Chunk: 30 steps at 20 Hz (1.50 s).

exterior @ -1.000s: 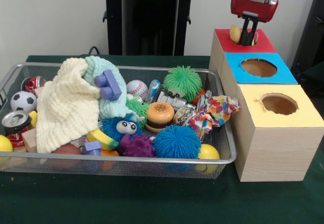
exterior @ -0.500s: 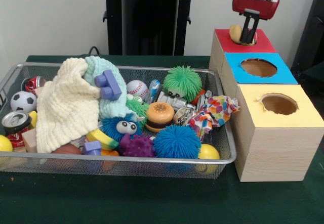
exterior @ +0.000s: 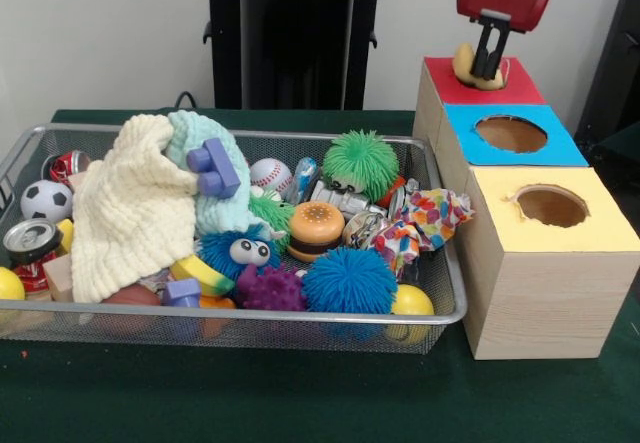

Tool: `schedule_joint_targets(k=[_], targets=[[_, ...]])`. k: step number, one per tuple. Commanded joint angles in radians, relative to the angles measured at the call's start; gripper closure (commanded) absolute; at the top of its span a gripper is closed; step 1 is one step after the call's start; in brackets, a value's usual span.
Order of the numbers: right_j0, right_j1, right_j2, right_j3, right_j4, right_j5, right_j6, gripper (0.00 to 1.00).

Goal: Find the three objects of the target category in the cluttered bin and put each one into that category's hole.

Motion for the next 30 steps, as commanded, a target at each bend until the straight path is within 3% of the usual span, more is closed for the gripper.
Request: schedule_joint_targets(k=[1,7,14,17,20,26,30], targets=[[-0.061,-0.03,0.019,-0.057,-0.057,0.17,0.008,1.0],[-0.116,-0.058,0.052,-0.074,-0.103,0.192,-0.032,1.0],[-0.011,-0.073,-0.114,-0.187,-0.214,0.24,-0.024,1.0],[0.003,-0.079,-0.144,-0.199,-0.25,0.242,-0.012,1.0],[-0.074,-0.103,-0.1,-0.185,-0.278,0.218,-0.05,1.0],[-0.336,-0.102,0.114,-0.084,-0.324,0.077,-0.104,1.0],[-0.39,-0.101,0.171,-0.085,-0.34,0.098,-0.093,1.0]])
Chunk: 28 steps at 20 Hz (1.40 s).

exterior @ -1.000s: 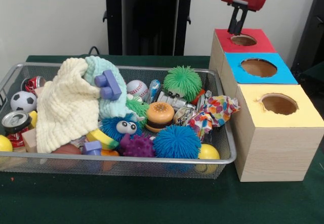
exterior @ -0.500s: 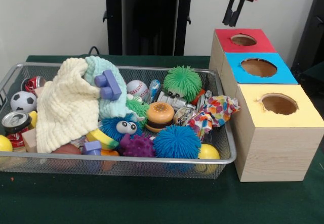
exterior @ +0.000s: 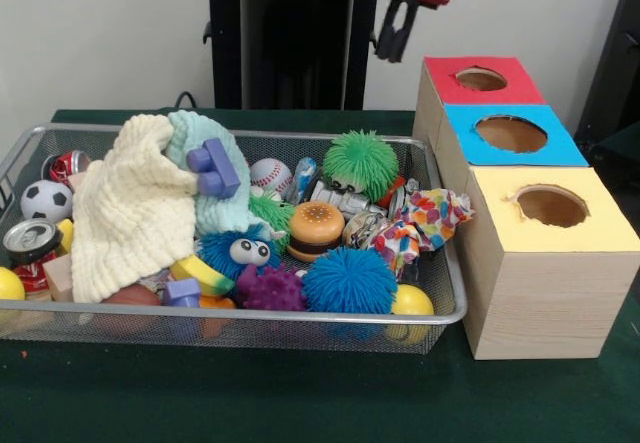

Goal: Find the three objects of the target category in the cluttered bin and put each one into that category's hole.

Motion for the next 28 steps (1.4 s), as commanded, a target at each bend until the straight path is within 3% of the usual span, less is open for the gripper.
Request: schedule_joint_targets(k=[1,8,11,12,18,21,28], targets=[[-0.103,0.014,0.178,0.015,-0.077,0.004,-0.102,1.0],[-0.229,0.052,0.271,-0.032,-0.18,0.03,-0.176,1.0],[-0.238,0.057,0.272,-0.049,-0.23,0.023,-0.16,1.0],[-0.236,0.055,0.272,-0.056,-0.268,0.005,-0.13,0.0],[-0.244,0.073,0.252,-0.061,-0.317,-0.077,-0.062,0.0],[-0.305,0.118,0.321,-0.03,-0.304,-0.166,-0.011,0.0],[-0.164,0.216,0.217,-0.019,-0.272,-0.322,0.112,0.0]])
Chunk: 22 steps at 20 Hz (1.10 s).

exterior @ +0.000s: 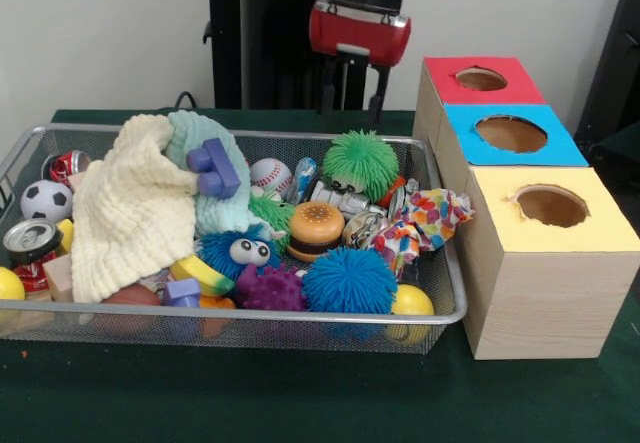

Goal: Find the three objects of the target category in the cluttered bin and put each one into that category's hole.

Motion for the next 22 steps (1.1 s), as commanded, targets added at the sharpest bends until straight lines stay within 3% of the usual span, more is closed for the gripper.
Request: schedule_joint_targets(k=[1,6,11,18,22], targets=[[0.095,0.138,-0.005,-0.009,-0.004,-0.177,0.126,0.0],[0.179,0.235,-0.076,-0.011,0.067,-0.302,0.155,0.0],[0.168,0.319,-0.061,-0.007,0.102,-0.347,0.154,0.0],[0.226,0.38,-0.174,-0.019,0.184,-0.413,0.14,0.0],[0.205,0.41,-0.169,-0.035,0.173,-0.464,0.124,0.0]])
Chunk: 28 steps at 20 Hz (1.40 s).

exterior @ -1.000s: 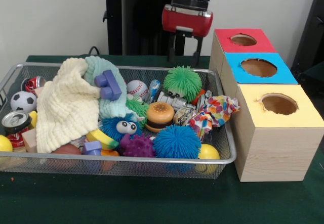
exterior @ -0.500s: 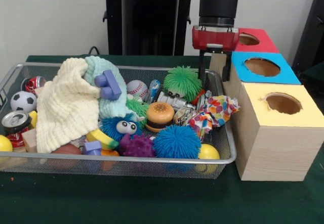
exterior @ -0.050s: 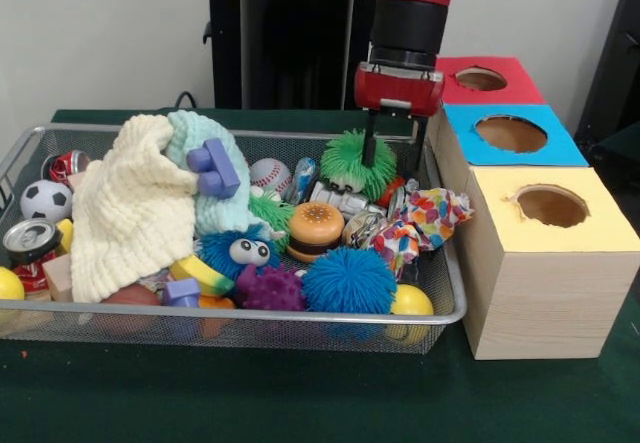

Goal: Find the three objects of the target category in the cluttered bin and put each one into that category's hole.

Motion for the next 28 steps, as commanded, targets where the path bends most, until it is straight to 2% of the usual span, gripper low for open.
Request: schedule_joint_targets(k=[1,5,9,10,13,14,19,21,23,25,28], targets=[[-0.023,0.125,0.001,-0.038,0.039,-0.089,0.119,0.0],[-0.094,0.107,0.091,-0.052,-0.032,-0.082,0.105,0.0],[-0.116,0.095,0.15,-0.05,-0.055,-0.077,0.104,0.0],[-0.113,0.106,0.15,-0.055,-0.054,-0.086,0.1,0.0],[-0.158,0.171,0.201,-0.107,-0.119,-0.091,0.064,0.0],[-0.156,0.192,0.192,-0.118,-0.119,-0.106,0.06,0.0],[-0.014,0.275,-0.011,-0.124,0.068,-0.132,0.064,0.0],[0.013,0.296,-0.072,-0.105,0.139,-0.09,0.079,0.0],[0.007,0.322,-0.096,-0.1,0.188,-0.045,0.089,0.0],[-0.035,0.332,-0.075,-0.11,0.181,0.016,0.078,0.0],[-0.138,0.316,-0.003,-0.129,0.104,0.079,0.037,0.0]])
